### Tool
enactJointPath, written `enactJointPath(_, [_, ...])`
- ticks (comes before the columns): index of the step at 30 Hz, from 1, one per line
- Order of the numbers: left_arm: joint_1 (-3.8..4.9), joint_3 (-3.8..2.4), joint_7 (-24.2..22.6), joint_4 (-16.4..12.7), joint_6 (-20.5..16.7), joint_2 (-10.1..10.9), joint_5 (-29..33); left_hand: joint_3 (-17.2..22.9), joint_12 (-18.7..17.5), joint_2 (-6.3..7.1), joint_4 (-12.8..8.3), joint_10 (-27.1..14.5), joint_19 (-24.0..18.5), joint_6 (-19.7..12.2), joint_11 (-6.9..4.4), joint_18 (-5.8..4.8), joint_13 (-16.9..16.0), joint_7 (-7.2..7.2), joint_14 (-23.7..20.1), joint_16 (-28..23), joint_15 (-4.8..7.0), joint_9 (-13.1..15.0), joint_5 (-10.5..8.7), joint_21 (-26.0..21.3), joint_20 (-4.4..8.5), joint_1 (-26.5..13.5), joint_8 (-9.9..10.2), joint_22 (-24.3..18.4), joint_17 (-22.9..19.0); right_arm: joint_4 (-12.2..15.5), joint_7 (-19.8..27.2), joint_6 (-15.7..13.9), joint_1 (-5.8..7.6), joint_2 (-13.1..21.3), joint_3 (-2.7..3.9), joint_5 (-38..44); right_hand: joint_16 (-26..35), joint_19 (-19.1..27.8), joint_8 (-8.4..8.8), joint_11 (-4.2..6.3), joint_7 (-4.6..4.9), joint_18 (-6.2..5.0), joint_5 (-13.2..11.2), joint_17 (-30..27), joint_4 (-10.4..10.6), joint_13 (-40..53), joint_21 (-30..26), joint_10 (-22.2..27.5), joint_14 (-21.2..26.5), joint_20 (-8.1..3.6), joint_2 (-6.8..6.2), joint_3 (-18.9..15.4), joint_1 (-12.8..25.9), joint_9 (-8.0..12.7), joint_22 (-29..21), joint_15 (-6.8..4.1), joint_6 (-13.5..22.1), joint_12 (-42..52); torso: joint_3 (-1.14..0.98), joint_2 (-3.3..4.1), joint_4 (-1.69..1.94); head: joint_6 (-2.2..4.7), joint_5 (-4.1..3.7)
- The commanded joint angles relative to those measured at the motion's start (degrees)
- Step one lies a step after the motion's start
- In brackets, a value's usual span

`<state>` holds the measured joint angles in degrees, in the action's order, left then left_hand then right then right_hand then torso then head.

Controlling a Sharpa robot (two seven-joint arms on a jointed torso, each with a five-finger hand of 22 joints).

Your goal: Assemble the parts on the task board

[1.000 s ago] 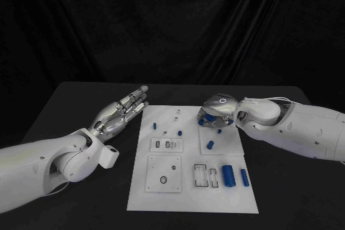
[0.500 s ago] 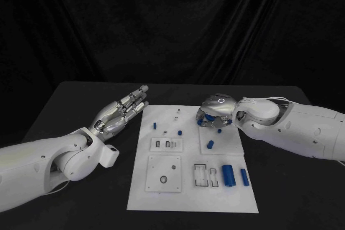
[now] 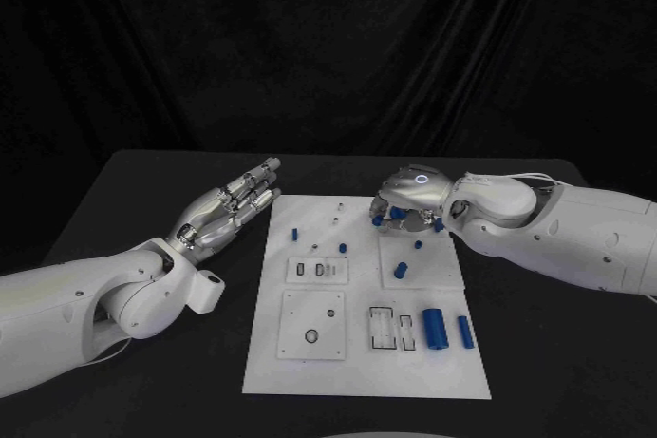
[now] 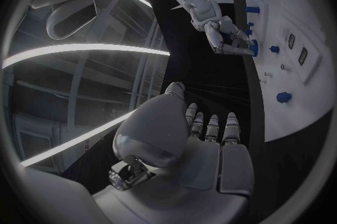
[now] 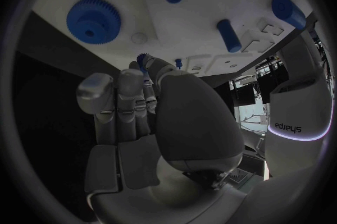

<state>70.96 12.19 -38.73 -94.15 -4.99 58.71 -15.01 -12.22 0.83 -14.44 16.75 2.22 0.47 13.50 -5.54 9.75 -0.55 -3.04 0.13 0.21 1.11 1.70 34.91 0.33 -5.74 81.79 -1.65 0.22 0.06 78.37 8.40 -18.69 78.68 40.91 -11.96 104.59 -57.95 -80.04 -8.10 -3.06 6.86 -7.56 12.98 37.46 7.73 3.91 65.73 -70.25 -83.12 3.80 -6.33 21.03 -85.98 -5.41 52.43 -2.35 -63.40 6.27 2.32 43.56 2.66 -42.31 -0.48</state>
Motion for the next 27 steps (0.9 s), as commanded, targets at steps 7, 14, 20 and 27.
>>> enactJointPath(7, [0.12, -0.04, -4.11, -0.40, 0.86, -0.15, -0.38, 0.27, -0.32, 0.01, -0.08, -0.32, -0.10, -0.27, 0.37, 0.46, 0.06, 0.33, -0.13, -0.21, -0.48, 0.01, 0.23, 0.07, -0.33, 0.74, -0.09, 0.02, -0.06, -2.23, -2.36, 0.40, 2.56, -3.57, 0.10, -5.13, -0.42, 0.34, -0.39, -0.04, -0.29, 0.58, -0.13, 0.30, 0.15, -0.12, 0.68, -0.55, 0.13, 0.03, 0.28, -0.30, 0.91, -1.64, 0.60, 0.49, -0.79, -0.28, 0.11, 0.07, 0.07, -0.52, 0.72])
enactJointPath(14, [0.12, -0.04, -4.04, -0.19, 0.93, -0.52, -0.38, 0.28, -0.31, 0.02, -0.09, -0.31, -0.08, -0.23, 0.38, 0.46, 0.06, 0.34, -0.13, -0.21, -0.49, 0.01, 0.23, 0.08, -0.35, 0.77, -0.09, 0.02, -0.06, -5.78, -2.99, 1.60, 2.96, -7.12, 0.10, -5.66, -0.83, 0.23, -0.16, -0.11, -0.27, 0.76, -0.23, 0.94, 0.18, -0.22, 1.34, -0.27, 0.06, 0.07, 0.25, -0.27, 1.07, -1.66, 1.65, 0.54, -0.49, -0.73, 0.31, 0.27, 0.46, -0.65, 0.45])
enactJointPath(20, [0.12, -0.04, -4.07, 0.38, 0.77, -0.75, -0.38, 0.28, -0.31, 0.04, -0.09, -0.31, -0.15, -0.20, 0.39, 0.46, 0.06, 0.34, -0.13, -0.21, -0.47, 0.02, 0.23, 0.02, -0.35, 0.79, -0.10, -0.02, -0.06, -9.47, -3.47, 1.35, 3.03, -10.45, 0.10, -5.78, -2.88, -0.35, 0.08, -0.22, -0.19, 1.20, -0.30, 4.07, 0.29, -0.23, 3.00, -0.16, -0.50, 0.15, 0.19, -0.28, 1.38, -1.70, 4.17, 0.63, -0.24, -1.12, 0.52, 0.57, 0.74, -0.45, -0.26])
enactJointPath(27, [0.12, -0.04, -4.04, 0.42, 0.76, -0.69, -0.38, 0.28, -0.31, 0.05, -0.09, -0.30, -0.16, -0.22, 0.39, 0.46, 0.05, 0.34, -0.13, -0.21, -0.45, 0.02, 0.22, 0.01, -0.34, 0.80, -0.10, -0.02, -0.06, -11.67, -3.63, 1.81, 3.02, -12.28, 0.11, -5.80, -3.25, -0.48, 0.21, -0.23, -0.21, 1.34, -0.24, 4.57, 0.30, -0.22, 3.56, -0.13, -0.57, 0.20, 0.09, -0.30, 1.54, -1.72, 5.01, 0.67, -0.10, -1.32, 0.65, 1.10, 1.24, 0.20, -0.92])
